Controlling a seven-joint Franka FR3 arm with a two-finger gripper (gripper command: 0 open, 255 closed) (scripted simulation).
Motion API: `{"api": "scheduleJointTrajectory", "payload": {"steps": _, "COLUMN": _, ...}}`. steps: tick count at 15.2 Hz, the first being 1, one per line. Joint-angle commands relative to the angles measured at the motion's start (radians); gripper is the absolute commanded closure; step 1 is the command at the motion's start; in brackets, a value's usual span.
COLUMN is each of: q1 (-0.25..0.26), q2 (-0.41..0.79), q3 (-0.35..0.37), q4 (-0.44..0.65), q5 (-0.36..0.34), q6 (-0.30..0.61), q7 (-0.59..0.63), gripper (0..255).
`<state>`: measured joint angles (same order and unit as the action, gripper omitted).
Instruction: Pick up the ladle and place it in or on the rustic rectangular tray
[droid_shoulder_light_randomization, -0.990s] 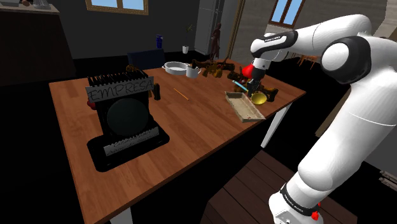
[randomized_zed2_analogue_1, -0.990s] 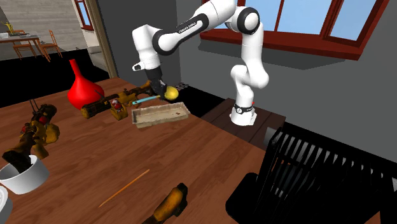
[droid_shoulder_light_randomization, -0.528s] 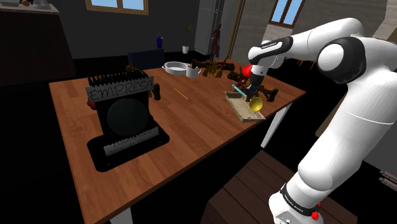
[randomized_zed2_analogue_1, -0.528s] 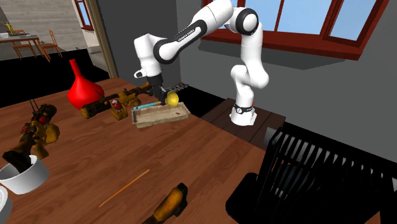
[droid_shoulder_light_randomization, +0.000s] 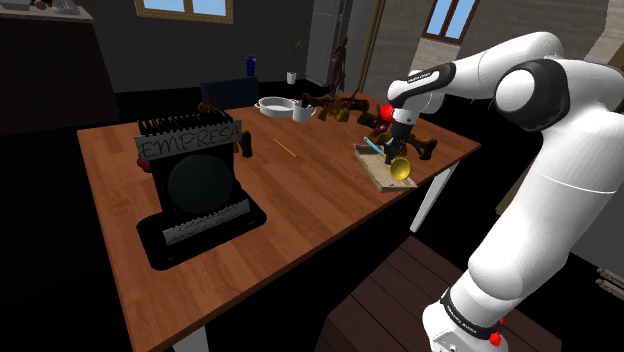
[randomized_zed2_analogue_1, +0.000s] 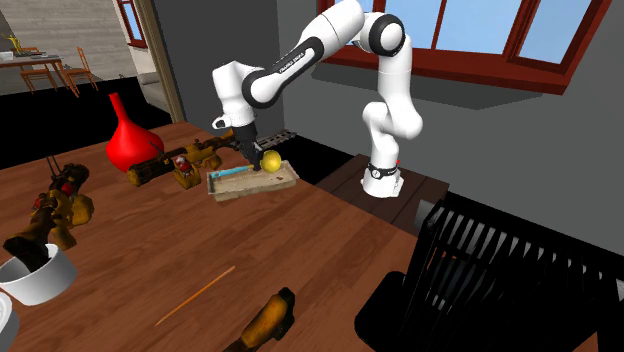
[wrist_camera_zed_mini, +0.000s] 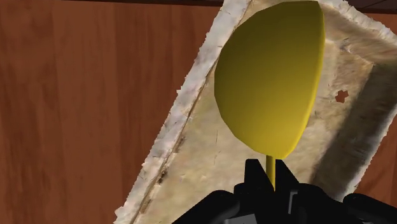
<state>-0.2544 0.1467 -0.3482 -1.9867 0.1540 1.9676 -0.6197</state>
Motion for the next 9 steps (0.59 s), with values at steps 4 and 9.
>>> {"api": "scheduleJointTrajectory", "payload": {"steps": 4, "q1": 0.000, "q2": 0.000, "q3": 0.000, "q4": 0.000, "q5": 0.000, "q6": 0.001, "q7": 0.000, "gripper": 0}}
{"api": "scheduleJointTrajectory", "payload": {"steps": 9, "q1": 0.000, "q2": 0.000, "q3": 0.000, "q4": 0.000, "q5": 0.000, "q6": 0.001, "q7": 0.000, "gripper": 0}}
